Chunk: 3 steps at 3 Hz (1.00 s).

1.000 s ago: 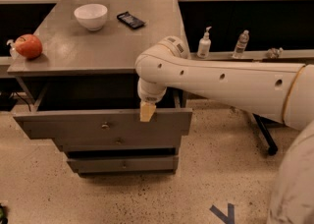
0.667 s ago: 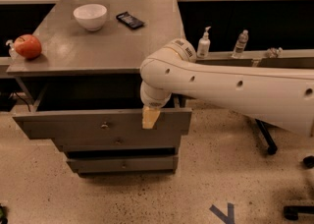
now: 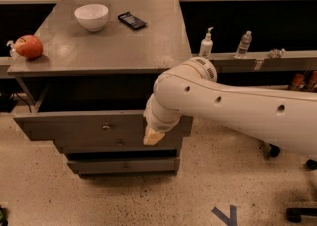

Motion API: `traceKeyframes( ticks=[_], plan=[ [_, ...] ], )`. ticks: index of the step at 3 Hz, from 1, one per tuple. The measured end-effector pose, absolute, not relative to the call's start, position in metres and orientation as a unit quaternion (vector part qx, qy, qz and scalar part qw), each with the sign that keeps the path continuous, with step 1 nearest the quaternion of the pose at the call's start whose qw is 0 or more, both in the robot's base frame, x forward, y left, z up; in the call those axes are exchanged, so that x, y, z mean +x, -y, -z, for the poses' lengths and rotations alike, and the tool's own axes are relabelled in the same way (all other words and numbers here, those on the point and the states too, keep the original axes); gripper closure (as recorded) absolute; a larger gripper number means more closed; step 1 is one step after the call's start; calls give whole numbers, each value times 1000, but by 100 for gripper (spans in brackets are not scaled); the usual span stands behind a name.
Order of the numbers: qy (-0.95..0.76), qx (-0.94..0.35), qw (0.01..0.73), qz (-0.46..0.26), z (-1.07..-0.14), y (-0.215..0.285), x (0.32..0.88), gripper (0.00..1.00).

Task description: Close top drawer

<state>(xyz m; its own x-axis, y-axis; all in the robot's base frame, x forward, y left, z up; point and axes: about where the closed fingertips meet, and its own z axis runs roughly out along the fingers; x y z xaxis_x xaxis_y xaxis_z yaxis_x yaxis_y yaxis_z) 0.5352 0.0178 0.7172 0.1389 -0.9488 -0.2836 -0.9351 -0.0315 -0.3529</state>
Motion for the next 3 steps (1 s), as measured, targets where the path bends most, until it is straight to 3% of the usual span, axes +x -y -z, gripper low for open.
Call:
traceKeyframes(
  ticks=[2, 3],
  plan=[
    [-659, -728, 180, -55, -648, -23, 511, 99],
    [-661, -723, 182, -86, -624, -28, 521, 100]
  ],
)
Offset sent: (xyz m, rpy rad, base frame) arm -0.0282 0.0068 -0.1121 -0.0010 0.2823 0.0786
